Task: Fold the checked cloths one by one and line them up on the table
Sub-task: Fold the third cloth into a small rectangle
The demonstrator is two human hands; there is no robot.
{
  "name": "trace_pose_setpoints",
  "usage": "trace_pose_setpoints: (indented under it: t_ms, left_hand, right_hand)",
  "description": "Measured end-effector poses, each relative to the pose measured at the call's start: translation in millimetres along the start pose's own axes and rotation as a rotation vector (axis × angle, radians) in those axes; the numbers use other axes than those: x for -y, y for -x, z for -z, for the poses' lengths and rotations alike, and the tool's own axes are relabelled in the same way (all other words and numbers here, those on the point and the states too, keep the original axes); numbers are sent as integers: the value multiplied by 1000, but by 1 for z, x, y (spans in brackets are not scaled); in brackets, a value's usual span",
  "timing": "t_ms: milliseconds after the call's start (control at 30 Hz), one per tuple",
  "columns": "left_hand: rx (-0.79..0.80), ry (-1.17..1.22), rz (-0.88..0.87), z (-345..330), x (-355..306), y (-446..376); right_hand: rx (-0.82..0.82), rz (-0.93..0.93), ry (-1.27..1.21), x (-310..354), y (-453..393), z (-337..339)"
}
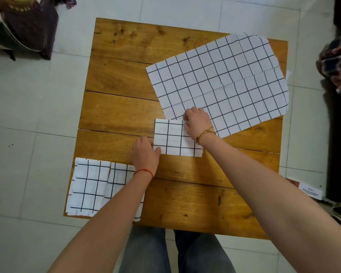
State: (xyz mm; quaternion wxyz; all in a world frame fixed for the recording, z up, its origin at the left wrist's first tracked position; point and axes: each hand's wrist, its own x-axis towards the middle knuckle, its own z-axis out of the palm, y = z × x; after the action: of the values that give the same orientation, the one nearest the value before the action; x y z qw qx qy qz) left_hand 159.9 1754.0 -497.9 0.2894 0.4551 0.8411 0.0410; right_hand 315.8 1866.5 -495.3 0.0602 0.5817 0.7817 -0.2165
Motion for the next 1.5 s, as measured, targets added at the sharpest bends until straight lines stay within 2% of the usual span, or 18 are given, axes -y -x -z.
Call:
trace_pose_setpoints:
  t_ms: [167, 267, 400, 500, 567, 633, 733, 833, 1067, 1200, 1500]
  left_hand:
    - [20, 56, 27, -5, -2, -1]
    - [8, 171, 44, -4, -3, 0]
    - [45, 575, 218, 11, -9, 0]
    - [178, 1047, 410, 20, -13, -2]
    - [272, 1175, 432, 21, -14, -1]
    - [352, 1134, 377, 19, -16, 5]
    - [371, 1047, 333, 13, -14, 12]
    - [345, 909, 307, 7, -4, 19]
    - [234, 531, 132, 9, 38, 62]
    - [229, 471, 83, 13, 65, 93]
    - [361, 414, -4, 17, 99, 130]
  right_hand:
    - [55, -5, -19, -3, 0, -5]
    - [101, -7, -185, -10, 4, -2]
    - [102, -182, -609, -17, 19, 6]
    - [113, -314, -891, -16, 37, 14]
    - [112, -398, -1058, -12, 51, 15]
    - [100, -470, -1205, -7, 65, 10]
    - [52, -560, -1295, -2, 82, -3]
    - [4, -590, -1148, 0, 100, -17]
    - [0, -426, -767, 14, 152, -43]
    - [16, -417, -667, 34, 188, -54]
    - [93, -543, -592, 62, 234, -94]
